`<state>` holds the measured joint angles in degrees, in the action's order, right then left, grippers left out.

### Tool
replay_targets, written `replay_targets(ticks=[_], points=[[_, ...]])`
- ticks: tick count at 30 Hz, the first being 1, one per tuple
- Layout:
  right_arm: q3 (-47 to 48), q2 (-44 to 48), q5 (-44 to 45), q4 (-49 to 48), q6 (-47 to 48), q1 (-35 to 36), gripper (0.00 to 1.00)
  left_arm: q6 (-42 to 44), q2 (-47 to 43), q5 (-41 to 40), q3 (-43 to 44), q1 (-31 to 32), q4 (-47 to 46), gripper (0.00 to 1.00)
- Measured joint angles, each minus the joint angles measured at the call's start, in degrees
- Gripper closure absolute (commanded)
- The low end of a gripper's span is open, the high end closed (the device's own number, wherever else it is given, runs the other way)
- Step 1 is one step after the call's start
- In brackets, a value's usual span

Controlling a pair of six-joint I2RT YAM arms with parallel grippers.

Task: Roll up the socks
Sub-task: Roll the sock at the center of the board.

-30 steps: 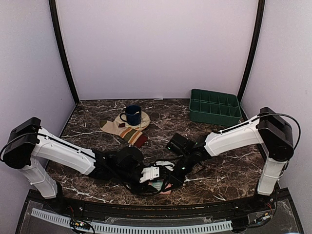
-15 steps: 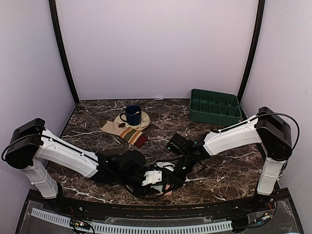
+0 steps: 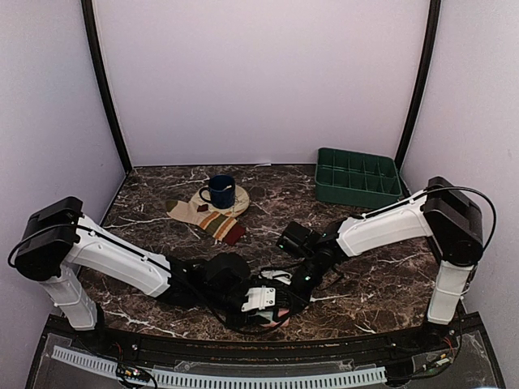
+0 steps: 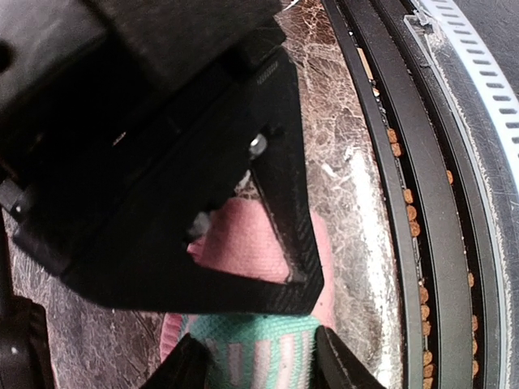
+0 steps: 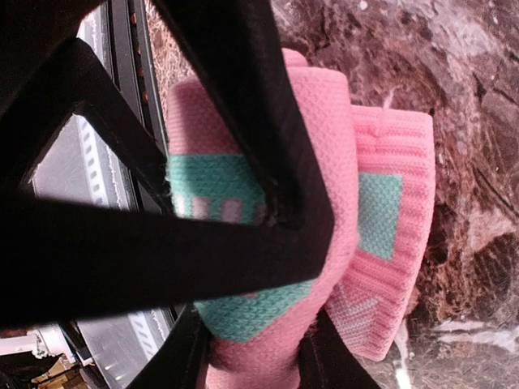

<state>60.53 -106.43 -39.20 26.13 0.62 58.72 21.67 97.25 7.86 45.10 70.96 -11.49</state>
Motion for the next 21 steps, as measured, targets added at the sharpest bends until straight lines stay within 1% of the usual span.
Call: replay_targets(ticks=[9,14,18,21], points=[[0.09,-0.07,-0.63,1.57,0.52,-0.2,1.0,0.44,1.95,-0.26,2.64,0.66,2.21,0.52],[0.11,-0.07,-0.94,2.95,0.66,-0.46,1.0,0.44,3.69,-0.98,5.01,1.36,4.09,0.56],[0.11,-0.07,-1.25,4.22,0.68,-0.66,1.0,0.44,4.94,-1.55,6.64,1.99,5.38,0.62],[0.11,-0.07,-1.36,5.25,0.66,-0.81,1.0,0.17,5.92,-1.88,8.07,2.43,6.49,0.75]])
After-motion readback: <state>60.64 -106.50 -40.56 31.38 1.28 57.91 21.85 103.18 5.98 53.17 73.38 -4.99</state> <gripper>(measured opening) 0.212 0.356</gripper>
